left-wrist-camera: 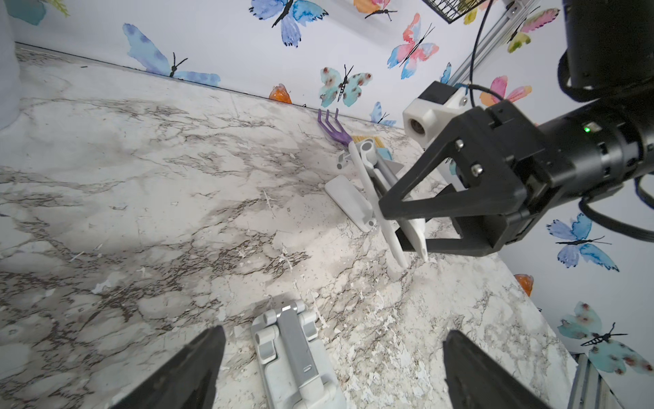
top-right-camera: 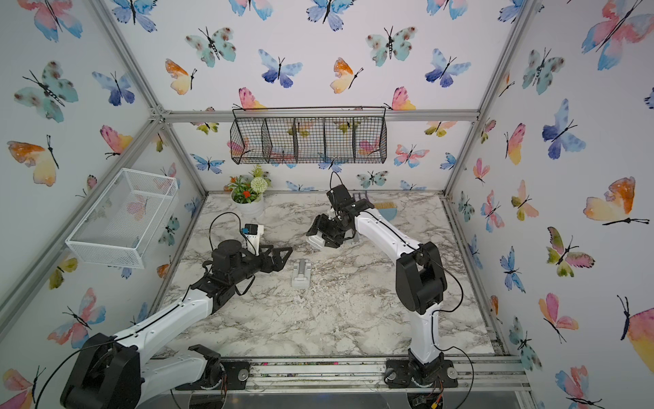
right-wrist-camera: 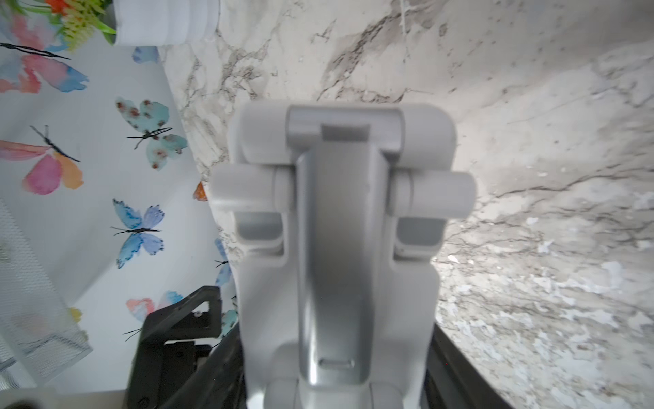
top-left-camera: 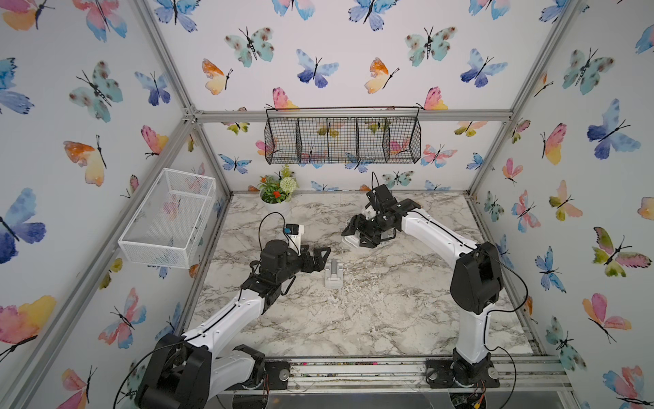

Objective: Open the phone stand

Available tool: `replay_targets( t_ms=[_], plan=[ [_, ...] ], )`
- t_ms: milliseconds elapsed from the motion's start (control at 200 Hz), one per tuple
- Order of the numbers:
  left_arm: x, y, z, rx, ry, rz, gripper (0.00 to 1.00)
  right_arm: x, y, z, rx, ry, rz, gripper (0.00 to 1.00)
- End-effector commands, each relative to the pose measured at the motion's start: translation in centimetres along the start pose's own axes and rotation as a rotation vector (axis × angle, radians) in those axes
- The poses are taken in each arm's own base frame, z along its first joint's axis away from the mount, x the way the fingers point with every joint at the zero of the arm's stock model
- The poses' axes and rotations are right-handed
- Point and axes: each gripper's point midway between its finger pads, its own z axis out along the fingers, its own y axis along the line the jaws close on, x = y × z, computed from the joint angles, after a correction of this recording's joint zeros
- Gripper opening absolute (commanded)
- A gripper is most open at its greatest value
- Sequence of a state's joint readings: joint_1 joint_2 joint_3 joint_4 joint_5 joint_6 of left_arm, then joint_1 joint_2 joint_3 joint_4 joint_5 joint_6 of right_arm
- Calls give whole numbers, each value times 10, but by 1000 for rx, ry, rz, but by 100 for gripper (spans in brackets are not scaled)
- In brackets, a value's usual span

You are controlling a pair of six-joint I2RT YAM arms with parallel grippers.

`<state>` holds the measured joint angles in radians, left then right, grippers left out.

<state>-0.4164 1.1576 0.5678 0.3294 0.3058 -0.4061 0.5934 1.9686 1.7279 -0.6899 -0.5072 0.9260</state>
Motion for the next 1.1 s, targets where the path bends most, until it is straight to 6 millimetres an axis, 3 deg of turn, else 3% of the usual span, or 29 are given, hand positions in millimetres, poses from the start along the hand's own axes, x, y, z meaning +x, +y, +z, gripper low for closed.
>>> replay_targets(
  t_ms=[0, 255, 1096],
  plan=[
    [-14, -16, 7, 79, -62, -30, 99, 5, 33, -12, -181, 27, 47, 22],
    [-13, -20, 28, 92, -57, -35, 99, 11, 50, -23, -347, 22, 124, 23],
    [-28, -5, 64, 33, -96, -38, 100, 25, 72, -44, -485, 67, 159, 22]
  ],
)
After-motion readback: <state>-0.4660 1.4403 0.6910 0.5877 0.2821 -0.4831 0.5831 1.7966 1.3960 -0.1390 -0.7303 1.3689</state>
